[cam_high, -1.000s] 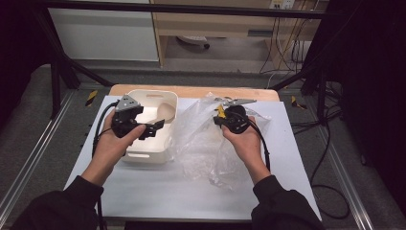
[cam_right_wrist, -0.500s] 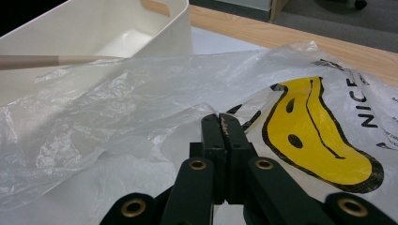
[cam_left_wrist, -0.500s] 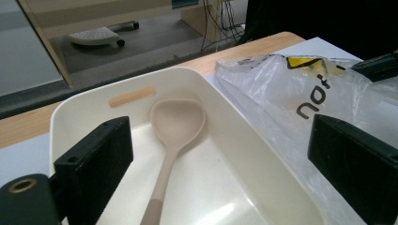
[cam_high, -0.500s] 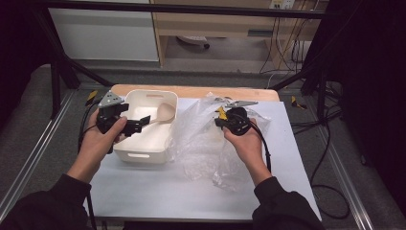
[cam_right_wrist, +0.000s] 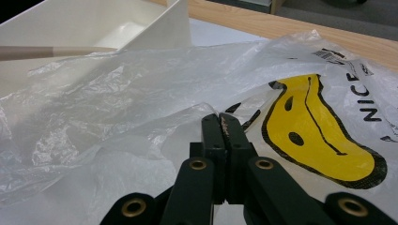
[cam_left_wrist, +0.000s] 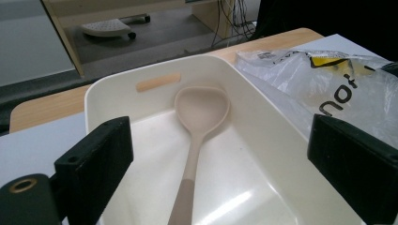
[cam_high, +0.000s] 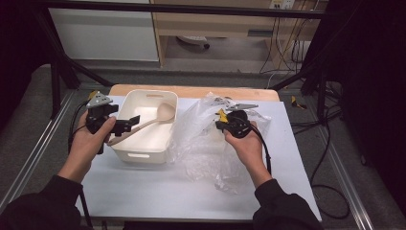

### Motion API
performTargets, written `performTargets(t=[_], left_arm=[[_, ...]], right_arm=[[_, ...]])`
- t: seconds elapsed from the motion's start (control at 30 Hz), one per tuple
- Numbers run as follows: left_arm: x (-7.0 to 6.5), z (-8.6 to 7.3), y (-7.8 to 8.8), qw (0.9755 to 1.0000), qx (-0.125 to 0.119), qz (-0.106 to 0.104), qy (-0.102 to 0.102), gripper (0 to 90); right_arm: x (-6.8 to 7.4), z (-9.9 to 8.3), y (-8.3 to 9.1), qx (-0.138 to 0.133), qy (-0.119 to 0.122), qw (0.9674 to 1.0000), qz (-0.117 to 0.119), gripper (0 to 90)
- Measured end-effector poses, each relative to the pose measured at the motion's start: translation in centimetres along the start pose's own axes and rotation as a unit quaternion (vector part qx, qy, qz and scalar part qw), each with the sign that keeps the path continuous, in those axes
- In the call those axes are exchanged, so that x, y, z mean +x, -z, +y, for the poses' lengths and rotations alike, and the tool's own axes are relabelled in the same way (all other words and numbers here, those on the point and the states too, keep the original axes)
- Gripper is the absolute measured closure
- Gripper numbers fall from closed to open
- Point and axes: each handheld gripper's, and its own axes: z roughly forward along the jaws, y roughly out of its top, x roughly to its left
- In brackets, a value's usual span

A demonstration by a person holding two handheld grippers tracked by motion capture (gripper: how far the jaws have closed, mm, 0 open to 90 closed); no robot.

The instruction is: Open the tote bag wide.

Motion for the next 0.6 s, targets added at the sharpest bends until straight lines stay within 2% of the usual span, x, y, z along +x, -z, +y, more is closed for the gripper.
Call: performTargets(t=[0.43, 0.6], left_arm=[[0.9, -0.8, 0.0, 0.9999, 0.012, -0.001, 0.004, 6.7], [1.2, -1.0, -0.2, 0.9998, 0.018, 0.005, 0.005, 6.7]], right_arm=[[-0.3, -0.6, 0.1, 0.002, -0.006, 1.0000, -0.004, 90.0], [-0.5, -1.0, 0.1, 0.003, -0.008, 1.0000, -0.003, 90.0]])
